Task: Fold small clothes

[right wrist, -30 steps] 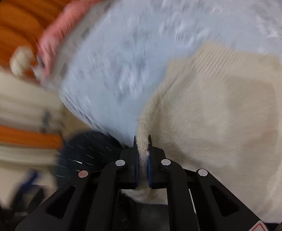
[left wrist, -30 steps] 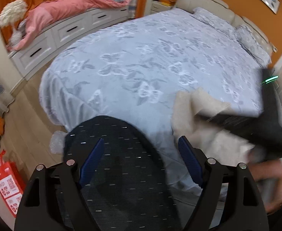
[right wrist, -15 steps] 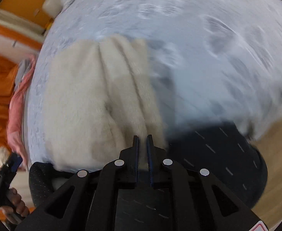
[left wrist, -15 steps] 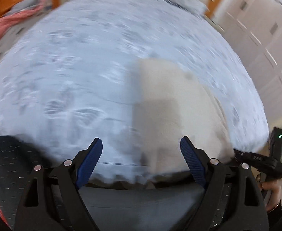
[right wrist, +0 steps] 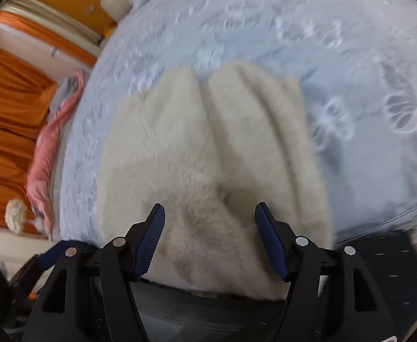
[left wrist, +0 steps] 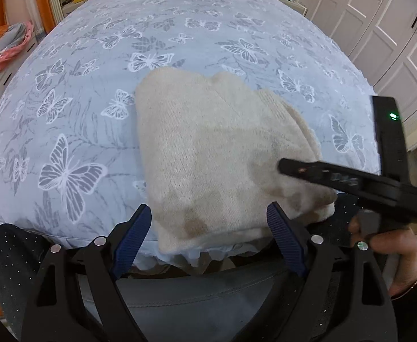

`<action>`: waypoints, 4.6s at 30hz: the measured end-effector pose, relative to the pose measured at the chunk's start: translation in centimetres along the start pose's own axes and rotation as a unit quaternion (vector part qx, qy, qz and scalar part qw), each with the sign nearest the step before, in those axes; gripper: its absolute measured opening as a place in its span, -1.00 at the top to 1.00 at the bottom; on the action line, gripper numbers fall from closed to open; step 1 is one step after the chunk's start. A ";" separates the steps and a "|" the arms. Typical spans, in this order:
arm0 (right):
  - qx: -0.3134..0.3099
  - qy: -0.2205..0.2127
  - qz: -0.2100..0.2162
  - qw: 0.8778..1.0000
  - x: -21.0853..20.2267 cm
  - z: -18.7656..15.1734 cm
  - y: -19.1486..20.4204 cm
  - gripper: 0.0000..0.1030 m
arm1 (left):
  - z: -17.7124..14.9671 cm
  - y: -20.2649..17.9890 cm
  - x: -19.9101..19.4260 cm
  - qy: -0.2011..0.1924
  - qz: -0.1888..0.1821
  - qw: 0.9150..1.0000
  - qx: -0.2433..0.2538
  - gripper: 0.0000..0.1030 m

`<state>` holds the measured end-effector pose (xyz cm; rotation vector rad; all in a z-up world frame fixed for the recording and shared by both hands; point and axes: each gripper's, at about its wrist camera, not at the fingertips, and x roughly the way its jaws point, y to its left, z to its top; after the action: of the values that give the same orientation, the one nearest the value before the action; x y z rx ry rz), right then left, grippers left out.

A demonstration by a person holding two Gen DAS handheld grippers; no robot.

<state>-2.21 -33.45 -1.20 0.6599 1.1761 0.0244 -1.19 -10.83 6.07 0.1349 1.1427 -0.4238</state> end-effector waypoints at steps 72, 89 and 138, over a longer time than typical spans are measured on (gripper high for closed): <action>0.030 -0.050 -0.045 0.997 -5.3 -1.4 -1.7 0.63 | -0.3 -2.8 3.2 0.018 0.052 0.996 0.068 -0.63; 0.011 -0.051 -0.017 0.998 -3.2 0.6 0.2 0.68 | 0.3 -3.1 3.6 0.021 0.056 0.996 0.061 -0.69; 0.054 -0.034 -0.049 0.997 -4.4 -0.5 -3.2 0.21 | -0.5 -2.6 6.3 0.058 0.064 0.995 0.044 -0.74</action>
<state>-5.46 -37.40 0.86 0.6925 1.1480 -0.1453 -0.45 -14.71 0.52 0.3120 1.2220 -0.3562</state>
